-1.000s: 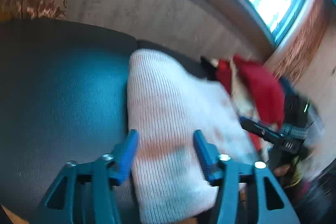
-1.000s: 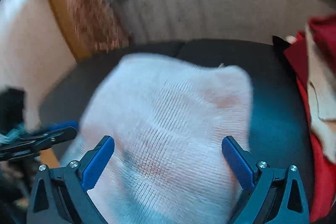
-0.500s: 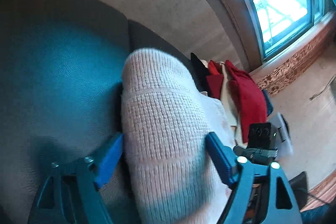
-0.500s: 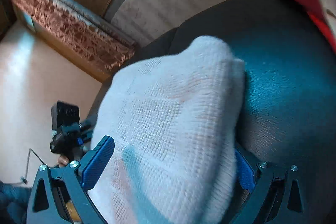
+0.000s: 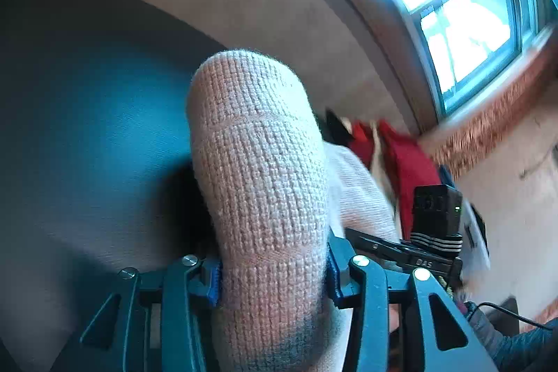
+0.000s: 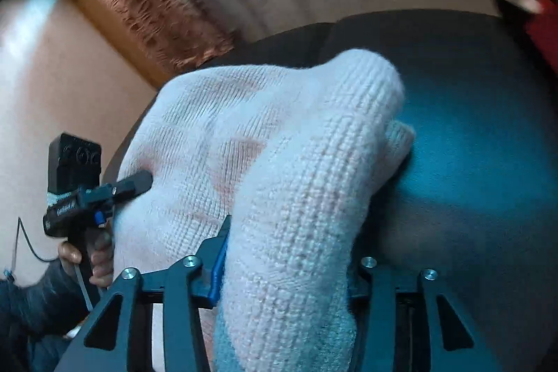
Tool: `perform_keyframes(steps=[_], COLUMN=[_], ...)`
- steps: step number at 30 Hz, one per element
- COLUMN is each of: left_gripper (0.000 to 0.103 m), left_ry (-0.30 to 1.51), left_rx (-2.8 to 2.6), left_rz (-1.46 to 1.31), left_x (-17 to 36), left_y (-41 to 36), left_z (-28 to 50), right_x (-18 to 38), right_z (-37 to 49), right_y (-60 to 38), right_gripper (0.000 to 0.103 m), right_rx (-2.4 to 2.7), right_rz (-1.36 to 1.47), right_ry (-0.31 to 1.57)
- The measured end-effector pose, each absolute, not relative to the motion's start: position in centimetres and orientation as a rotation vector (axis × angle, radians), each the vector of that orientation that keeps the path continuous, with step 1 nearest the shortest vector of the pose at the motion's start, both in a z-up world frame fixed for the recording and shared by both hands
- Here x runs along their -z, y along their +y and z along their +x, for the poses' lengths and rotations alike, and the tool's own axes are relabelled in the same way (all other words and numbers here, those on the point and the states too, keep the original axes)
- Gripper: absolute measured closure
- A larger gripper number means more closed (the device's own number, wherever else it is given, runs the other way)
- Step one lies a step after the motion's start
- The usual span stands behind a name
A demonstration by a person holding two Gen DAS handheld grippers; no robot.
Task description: Fold clothes
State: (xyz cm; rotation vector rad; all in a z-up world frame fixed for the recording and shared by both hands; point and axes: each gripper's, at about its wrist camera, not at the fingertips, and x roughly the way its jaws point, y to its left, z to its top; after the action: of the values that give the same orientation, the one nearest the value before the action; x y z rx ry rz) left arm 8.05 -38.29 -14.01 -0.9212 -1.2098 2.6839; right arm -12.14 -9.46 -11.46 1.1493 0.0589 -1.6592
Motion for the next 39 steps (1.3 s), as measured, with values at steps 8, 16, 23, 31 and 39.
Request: perform_keyframes(steps=[8,16,23,31,39], left_gripper=[0.060,0.060,0.055,0.048,0.036], left_ry=[-1.321,-1.538,-1.853,-1.759,-1.828], left_rx=[-3.079,-3.418,-3.404,-3.575,-3.520], left_rz=[-0.678,-0.667,-0.854,-1.028,-1.320], left_x=[9.1,9.1,14.3,11.3,12.3], left_y=[-51.5,-64.6,-70.4,-69.3,-70.0], left_z=[21.0,30.4,34.7,35.5,34.8], right_x=[9.0,8.0,10.9,8.1,12.4], right_z=[-7.2,-0.3,3.4,8.0,12.9], right_y=[-30.8,-53.5,-61.6,-59.7,-61.0], right_gripper=[0.059,0.063,0.068,0.067,0.066], right_rx=[1.370,1.213,1.245,1.219,1.032], right_rz=[1.009,0.933,0.905,0.575,0.569], right_ry=[0.167,0.296,0.483,0.628,0.830])
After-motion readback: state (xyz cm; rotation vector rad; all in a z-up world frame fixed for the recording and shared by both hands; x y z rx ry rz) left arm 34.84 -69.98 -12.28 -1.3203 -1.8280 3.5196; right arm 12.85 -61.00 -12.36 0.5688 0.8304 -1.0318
